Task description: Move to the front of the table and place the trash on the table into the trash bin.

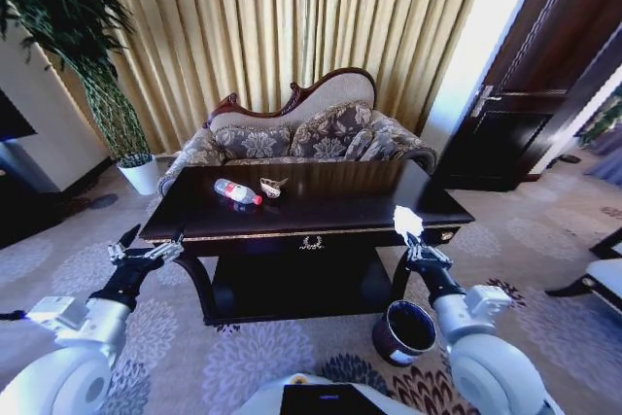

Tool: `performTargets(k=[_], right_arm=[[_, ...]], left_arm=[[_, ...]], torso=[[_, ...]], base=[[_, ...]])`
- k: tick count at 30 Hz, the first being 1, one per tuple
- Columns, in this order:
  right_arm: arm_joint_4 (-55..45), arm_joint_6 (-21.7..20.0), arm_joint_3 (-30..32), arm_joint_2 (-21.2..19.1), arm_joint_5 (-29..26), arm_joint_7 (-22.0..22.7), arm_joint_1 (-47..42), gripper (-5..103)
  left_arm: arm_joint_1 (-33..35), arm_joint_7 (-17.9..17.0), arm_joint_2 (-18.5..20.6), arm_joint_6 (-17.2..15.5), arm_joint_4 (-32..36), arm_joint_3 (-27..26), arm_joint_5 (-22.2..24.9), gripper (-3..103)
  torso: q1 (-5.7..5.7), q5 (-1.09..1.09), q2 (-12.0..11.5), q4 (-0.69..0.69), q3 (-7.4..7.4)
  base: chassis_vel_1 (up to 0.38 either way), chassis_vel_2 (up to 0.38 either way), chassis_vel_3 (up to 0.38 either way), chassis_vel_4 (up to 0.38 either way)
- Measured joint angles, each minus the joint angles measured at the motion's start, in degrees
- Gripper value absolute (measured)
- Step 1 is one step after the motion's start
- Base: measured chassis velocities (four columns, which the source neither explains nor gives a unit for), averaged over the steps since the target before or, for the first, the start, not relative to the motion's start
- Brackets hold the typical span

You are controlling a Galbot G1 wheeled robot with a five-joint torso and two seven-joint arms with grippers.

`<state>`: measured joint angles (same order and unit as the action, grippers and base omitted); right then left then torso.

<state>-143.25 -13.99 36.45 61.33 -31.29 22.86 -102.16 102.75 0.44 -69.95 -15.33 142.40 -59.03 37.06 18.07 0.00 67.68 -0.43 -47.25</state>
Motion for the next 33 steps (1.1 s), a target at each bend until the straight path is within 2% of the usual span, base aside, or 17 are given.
performTargets(k=[6, 9, 14, 22, 23, 30, 33], right_arm=[[4.7, 0.2, -0.1, 1.4, -0.7, -1.0, 0.8, 0], [14.9, 1.6, -0.5, 2.5, 0.2, -2.0, 2.3, 0], [21.2, 1.8, -1.2, 2.4, 0.0, -2.5, 3.4, 0], [39.7, 1.8, -5.1, 0.6, 1.1, -2.4, 11.6, 0], [39.7, 1.8, -5.1, 0.6, 1.1, -2.4, 11.6, 0], [54.5, 5.5, -6.8, -0.4, 7.7, -3.7, 16.1, 0], [57.4, 6.0, -6.7, -0.4, 8.2, -3.8, 17.1, 0]], left_arm=[[0.0, 0.0, -0.4, 0.2, 0.2, 0.3, 0.1, 100], [-0.1, 0.0, -0.5, 0.3, 0.5, 0.0, 0.5, 100], [-0.1, 0.0, -0.6, 0.4, 0.6, -0.7, 1.1, 100], [0.0, 0.0, -0.8, 0.6, 0.8, -2.5, 2.6, 100], [0.0, 0.0, -0.8, 0.6, 0.8, -2.5, 2.6, 100], [0.7, 0.0, -1.6, 1.3, 0.9, -3.2, 3.3, 100], [0.8, 0.1, -1.7, 1.5, 0.9, -3.1, 3.3, 100]], torso=[[0.01, 0.0, 0.0, 0.0, -0.02], [0.03, 0.02, 0.0, 0.01, -0.02], [0.02, 0.01, 0.0, -0.01, -0.02], [0.02, 0.02, 0.0, 0.01, -0.02], [0.02, 0.02, 0.0, 0.01, -0.02], [0.02, 0.0, 0.0, -0.02, -0.01], [0.02, 0.0, 0.0, 0.01, -0.01]], base=[[0.0, 0.0, 0.0, 0.0], [0.0, 0.0, 0.0, 0.0], [0.0, 0.0, 0.0, 0.0], [0.0, 0.0, 0.0, 0.0], [0.0, 0.0, 0.0, 0.0], [0.0, 0.0, 0.0, 0.0], [0.0, 0.0, 0.0, 0.0]])
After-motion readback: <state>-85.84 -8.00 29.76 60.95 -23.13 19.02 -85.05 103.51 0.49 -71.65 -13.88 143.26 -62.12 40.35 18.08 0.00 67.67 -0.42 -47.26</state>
